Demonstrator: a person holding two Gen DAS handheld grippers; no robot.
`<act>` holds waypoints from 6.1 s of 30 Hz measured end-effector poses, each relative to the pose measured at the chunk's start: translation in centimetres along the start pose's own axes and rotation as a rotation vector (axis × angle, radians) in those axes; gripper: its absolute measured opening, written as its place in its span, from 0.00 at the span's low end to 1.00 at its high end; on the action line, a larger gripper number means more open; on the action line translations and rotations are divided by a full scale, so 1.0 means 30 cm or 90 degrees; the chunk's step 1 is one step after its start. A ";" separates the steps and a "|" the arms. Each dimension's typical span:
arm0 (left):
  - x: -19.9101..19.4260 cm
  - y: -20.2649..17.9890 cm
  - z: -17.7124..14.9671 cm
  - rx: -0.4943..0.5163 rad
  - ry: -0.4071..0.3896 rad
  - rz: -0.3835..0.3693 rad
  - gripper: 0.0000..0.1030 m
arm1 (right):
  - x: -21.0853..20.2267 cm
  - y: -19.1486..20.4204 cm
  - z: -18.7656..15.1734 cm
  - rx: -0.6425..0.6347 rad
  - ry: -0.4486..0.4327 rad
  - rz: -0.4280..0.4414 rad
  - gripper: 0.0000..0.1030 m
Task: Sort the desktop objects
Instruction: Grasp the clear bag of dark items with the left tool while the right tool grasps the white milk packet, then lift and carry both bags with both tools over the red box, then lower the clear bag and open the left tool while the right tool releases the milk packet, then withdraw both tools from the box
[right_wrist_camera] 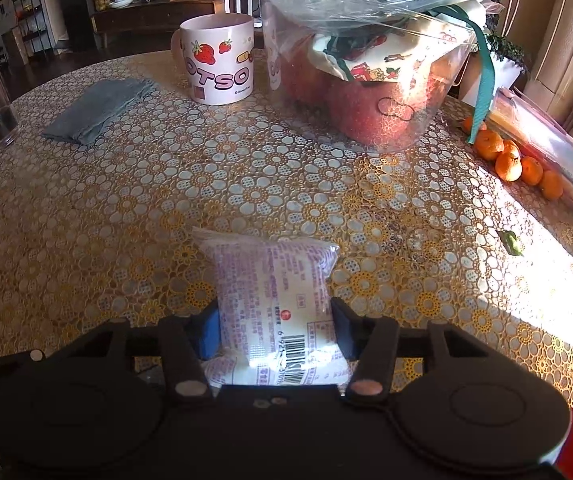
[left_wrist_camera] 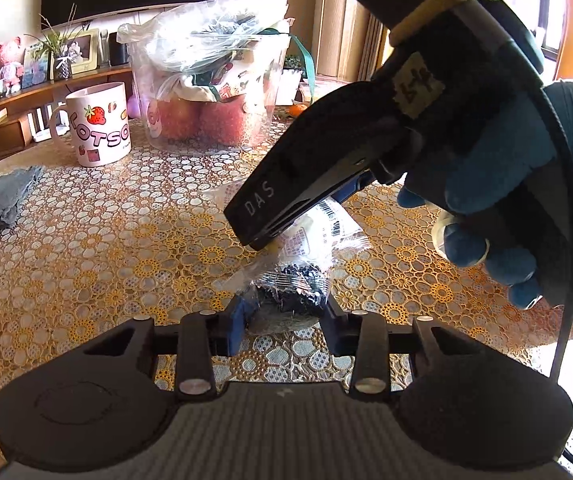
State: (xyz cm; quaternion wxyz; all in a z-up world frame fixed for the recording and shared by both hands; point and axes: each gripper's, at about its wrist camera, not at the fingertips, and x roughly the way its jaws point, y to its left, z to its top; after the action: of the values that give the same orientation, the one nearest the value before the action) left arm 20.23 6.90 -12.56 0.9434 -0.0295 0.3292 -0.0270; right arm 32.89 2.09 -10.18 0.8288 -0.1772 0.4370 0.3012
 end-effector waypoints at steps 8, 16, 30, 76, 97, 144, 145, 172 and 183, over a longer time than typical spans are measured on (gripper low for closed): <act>-0.061 -0.010 -0.005 -0.023 -0.004 -0.013 0.34 | -0.094 -0.056 -0.068 0.029 -0.010 -0.004 0.52; -0.156 -0.039 0.015 -0.044 -0.021 -0.027 0.34 | -0.231 -0.100 -0.160 0.061 -0.034 -0.003 0.52; -0.336 -0.181 0.074 -0.036 -0.053 -0.056 0.34 | -0.536 -0.158 -0.333 0.116 -0.092 0.006 0.52; -0.264 -0.886 0.259 0.147 -0.055 -0.163 0.34 | -0.979 -0.735 -0.788 0.270 -0.213 -0.153 0.52; 0.063 -1.013 0.376 0.194 0.061 -0.148 0.34 | -0.781 -0.962 -0.745 0.296 -0.154 -0.191 0.52; 0.062 -0.949 0.380 0.178 0.128 -0.154 0.59 | -0.746 -0.914 -0.734 0.254 -0.093 -0.182 0.62; 0.046 -0.945 0.380 0.177 0.124 -0.152 0.59 | -0.758 -0.906 -0.734 0.253 -0.097 -0.181 0.62; -0.286 -0.881 0.297 0.166 0.015 -0.207 0.73 | -1.030 -0.677 -0.829 0.233 -0.258 -0.148 0.88; -0.332 -0.884 0.251 0.172 0.001 -0.211 0.86 | -1.083 -0.631 -0.920 0.258 -0.310 -0.154 0.99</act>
State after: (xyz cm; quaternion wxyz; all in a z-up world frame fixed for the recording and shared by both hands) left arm 16.29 -18.54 1.46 0.9212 0.0434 0.3138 -0.2258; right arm 14.05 -38.77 2.07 0.9569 0.0176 0.2529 0.1415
